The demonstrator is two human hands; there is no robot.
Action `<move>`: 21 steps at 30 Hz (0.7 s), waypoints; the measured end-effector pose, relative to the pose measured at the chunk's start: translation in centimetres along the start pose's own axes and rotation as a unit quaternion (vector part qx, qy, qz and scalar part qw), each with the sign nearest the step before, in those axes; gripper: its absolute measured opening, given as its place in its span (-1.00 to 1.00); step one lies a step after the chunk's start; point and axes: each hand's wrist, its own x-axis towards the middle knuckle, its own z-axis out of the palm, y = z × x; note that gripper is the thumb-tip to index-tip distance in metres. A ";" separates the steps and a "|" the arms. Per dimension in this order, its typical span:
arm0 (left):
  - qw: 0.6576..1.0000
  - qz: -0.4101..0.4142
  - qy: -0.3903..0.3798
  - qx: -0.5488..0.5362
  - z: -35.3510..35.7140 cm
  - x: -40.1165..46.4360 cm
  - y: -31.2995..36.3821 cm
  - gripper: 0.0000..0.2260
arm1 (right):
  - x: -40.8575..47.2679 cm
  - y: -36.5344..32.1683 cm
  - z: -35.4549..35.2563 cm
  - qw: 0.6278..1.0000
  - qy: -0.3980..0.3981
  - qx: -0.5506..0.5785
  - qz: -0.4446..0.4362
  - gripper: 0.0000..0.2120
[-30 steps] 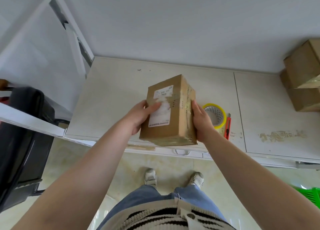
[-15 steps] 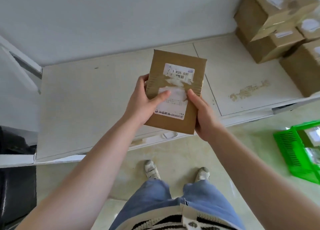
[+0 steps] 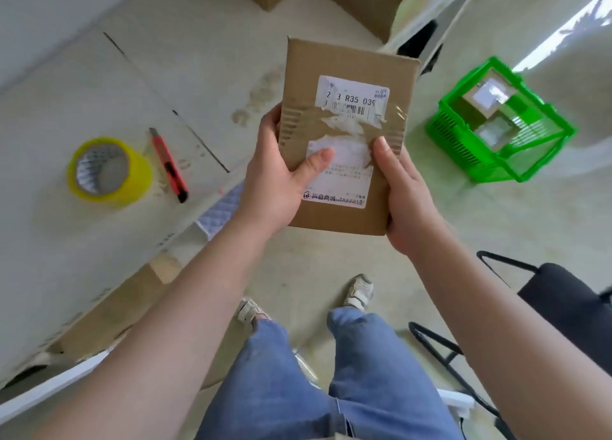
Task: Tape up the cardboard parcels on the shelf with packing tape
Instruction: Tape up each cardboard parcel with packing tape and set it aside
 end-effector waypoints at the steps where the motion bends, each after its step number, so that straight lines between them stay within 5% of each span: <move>1: 1.000 -0.001 -0.018 0.010 2.8 0.7 0.4 -0.33 | 0.5 -0.5 -2.6 1.000 0.017 0.005 0.001 -0.66; 8: 0.988 -0.021 -0.144 0.052 19.9 5.7 3.4 -0.35 | 4.3 -4.0 -18.0 0.993 0.113 0.025 0.022 -0.64; 18: 0.968 -0.003 -0.239 0.071 33.4 14.0 8.8 -0.33 | 10.8 -10.1 -29.6 0.981 0.191 0.034 0.011 -0.76; 21: 0.960 0.006 -0.268 0.078 37.1 17.6 9.9 -0.35 | 13.9 -11.5 -32.5 0.977 0.212 0.014 0.006 -0.66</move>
